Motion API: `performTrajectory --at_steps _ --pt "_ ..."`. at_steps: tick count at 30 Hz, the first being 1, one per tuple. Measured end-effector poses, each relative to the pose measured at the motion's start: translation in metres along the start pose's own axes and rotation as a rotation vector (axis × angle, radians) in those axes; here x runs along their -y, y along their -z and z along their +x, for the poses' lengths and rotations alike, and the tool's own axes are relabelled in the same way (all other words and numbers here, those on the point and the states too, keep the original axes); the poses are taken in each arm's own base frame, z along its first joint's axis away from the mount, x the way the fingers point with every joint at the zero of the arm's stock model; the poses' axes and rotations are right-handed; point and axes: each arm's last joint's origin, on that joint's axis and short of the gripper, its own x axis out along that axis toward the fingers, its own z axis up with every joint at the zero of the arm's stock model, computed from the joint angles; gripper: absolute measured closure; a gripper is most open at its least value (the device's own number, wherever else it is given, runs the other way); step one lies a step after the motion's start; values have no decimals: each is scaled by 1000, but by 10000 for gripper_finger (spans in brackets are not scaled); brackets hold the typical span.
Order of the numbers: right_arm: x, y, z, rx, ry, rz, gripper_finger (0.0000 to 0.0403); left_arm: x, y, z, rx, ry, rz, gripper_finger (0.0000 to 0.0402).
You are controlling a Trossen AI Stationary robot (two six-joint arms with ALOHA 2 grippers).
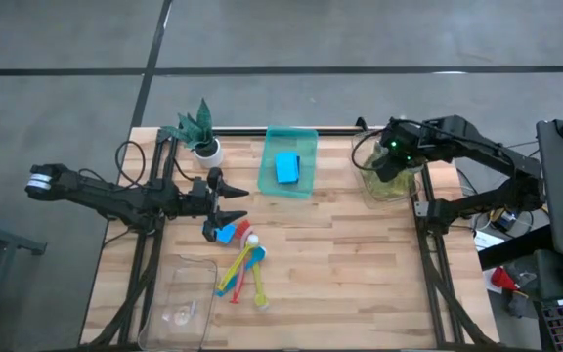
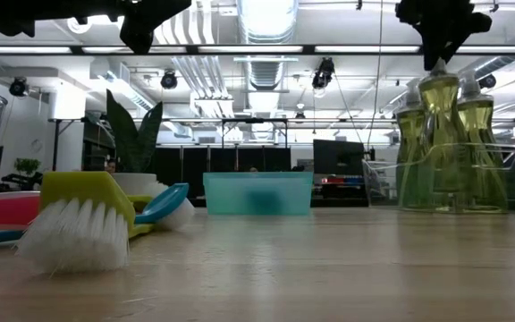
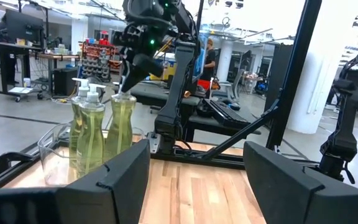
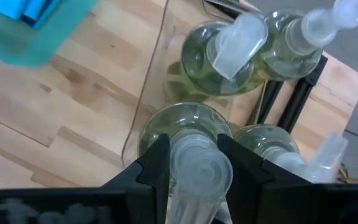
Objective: Pick & Place Kitchen Sink Supplies
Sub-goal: Put the yellow soap dispenser into the top transparent bin, then put the blue sponge into the green bin
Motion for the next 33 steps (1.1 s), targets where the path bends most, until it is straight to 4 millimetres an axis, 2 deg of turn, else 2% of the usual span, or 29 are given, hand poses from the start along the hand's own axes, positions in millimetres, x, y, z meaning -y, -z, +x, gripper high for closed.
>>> performTrajectory --at_steps 9,16,21,27,33 --pt "-3 6 15 -66 18 -16 280 0 0 0 0 0 -1 149" --pt "-3 7 15 -76 10 -26 258 0 0 0 0 0 -2 149" --pt "-2 2 2 -50 -55 -24 250 0 0 0 -2 0 -2 149" --pt "0 -8 -23 55 -141 -26 251 0 1 0 -11 -1 35 149" --pt "-11 -16 -38 207 -256 -132 264 0 2 0 -16 -2 21 149"
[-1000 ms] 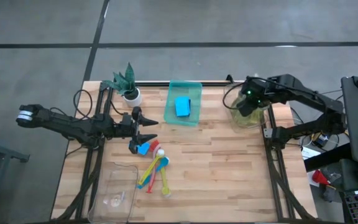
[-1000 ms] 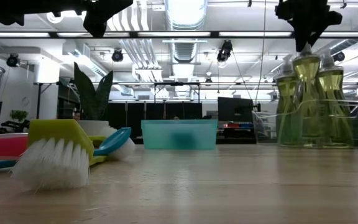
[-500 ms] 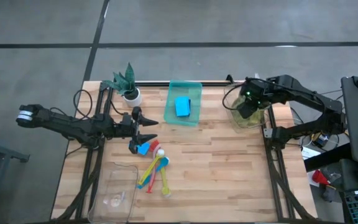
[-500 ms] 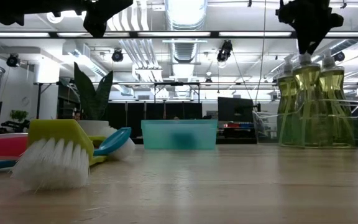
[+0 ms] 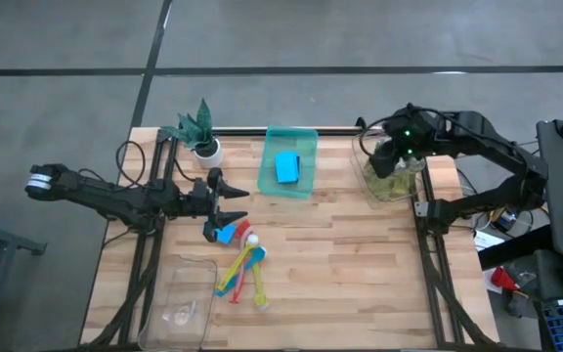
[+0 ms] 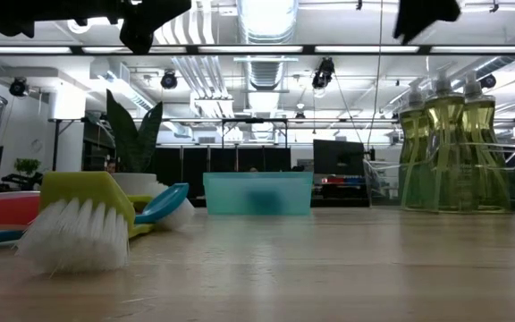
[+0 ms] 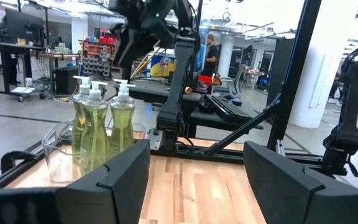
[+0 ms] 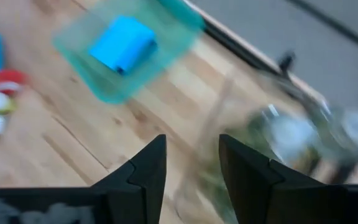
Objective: Pick & Place Kitchen Sink Supplies
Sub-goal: Put the blue sponge into the green bin
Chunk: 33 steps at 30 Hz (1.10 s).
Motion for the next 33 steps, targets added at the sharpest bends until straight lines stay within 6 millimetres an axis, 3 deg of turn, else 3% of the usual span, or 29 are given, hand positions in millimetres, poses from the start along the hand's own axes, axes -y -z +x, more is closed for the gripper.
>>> performTrajectory --at_steps 9,14,25,29,33 --pt "-46 -18 0 318 -314 -187 283 0 0 0 -1 0 -3 149" --pt "-58 -20 10 390 -423 -250 294 0 0 0 -1 0 -13 149" --pt "-72 -4 66 357 -414 -306 323 -1 7 0 -72 -9 -6 149" --pt "-80 7 87 374 -441 -320 334 -2 16 -1 -186 -28 -33 149" --pt "-87 19 105 427 -489 -364 343 -2 15 -1 -409 -71 -30 149"
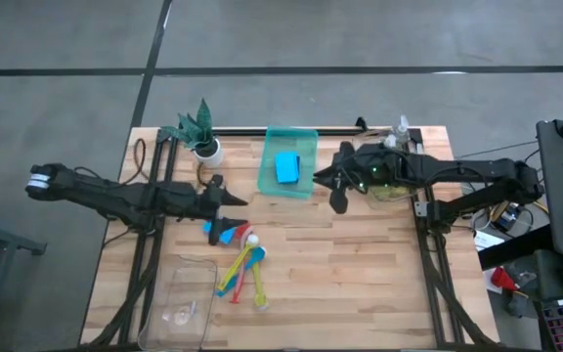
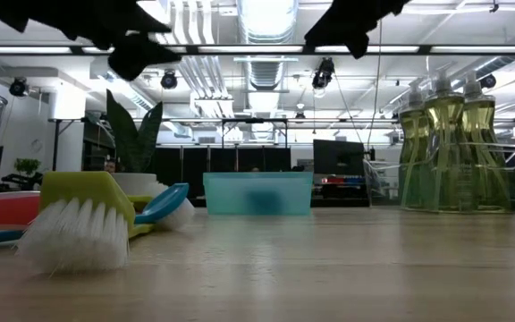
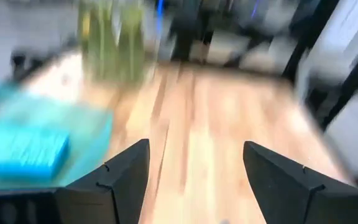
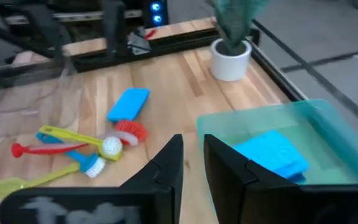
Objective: Pick & Place Kitchen Sink Supplies
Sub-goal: Put the blue sponge into the green bin
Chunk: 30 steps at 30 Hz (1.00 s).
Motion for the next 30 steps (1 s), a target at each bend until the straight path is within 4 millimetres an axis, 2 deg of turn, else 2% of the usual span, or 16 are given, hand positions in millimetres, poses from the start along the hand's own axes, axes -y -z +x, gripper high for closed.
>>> performTrajectory --at_steps 4,9,13,20,30 --pt "0 13 8 31 -15 -6 347 -3 -4 -7 -278 -143 48 149" --pt "2 27 14 32 -15 -5 349 -5 -6 -9 -505 -267 150 149" --pt "2 39 18 22 -16 8 350 -5 2 6 -623 -270 208 149" --pt "0 56 23 18 -31 11 351 -9 35 32 -941 -291 357 149" --pt "-7 62 23 5 -58 -3 351 -17 57 59 -1112 -265 481 149"
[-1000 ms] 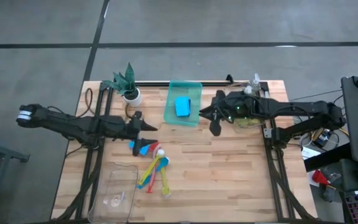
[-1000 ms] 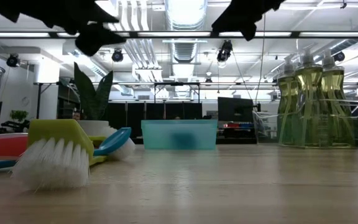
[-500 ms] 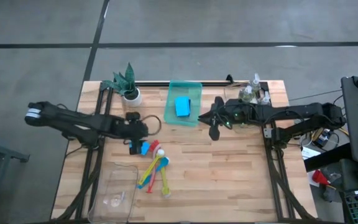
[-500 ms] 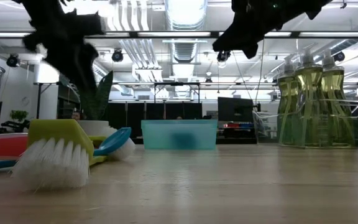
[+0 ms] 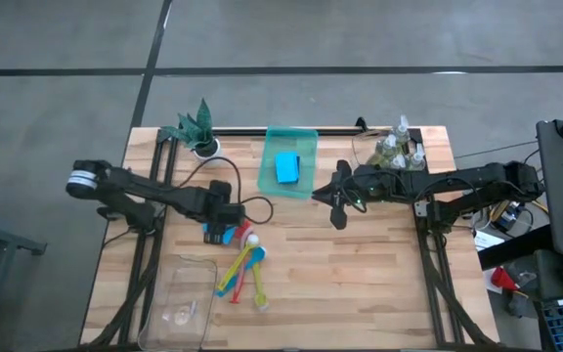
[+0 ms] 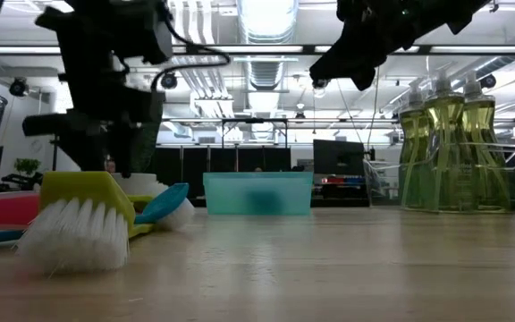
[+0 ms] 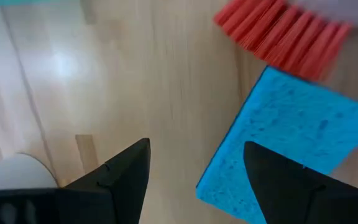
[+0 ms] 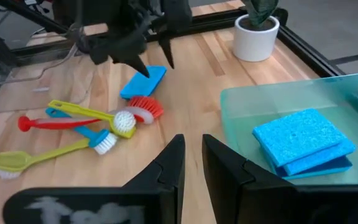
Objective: Pick & Place Kitchen Sink Supplies
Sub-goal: Put the blue sponge into the green bin
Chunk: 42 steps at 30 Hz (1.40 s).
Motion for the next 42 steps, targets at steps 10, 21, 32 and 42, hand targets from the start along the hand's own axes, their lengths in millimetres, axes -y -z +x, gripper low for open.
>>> performTrajectory --at_steps 10,21,32,42 --pt "-1 0 0 -1 -1 1 351 2 -4 23 -81 112 47 163" --pt "-1 2 0 -5 -1 0 351 6 -6 27 -82 247 11 265" --pt "-2 2 0 -4 -3 0 351 10 -11 38 -85 279 14 329" --pt "1 5 -1 -41 17 -161 351 4 -10 22 -96 282 -26 400"
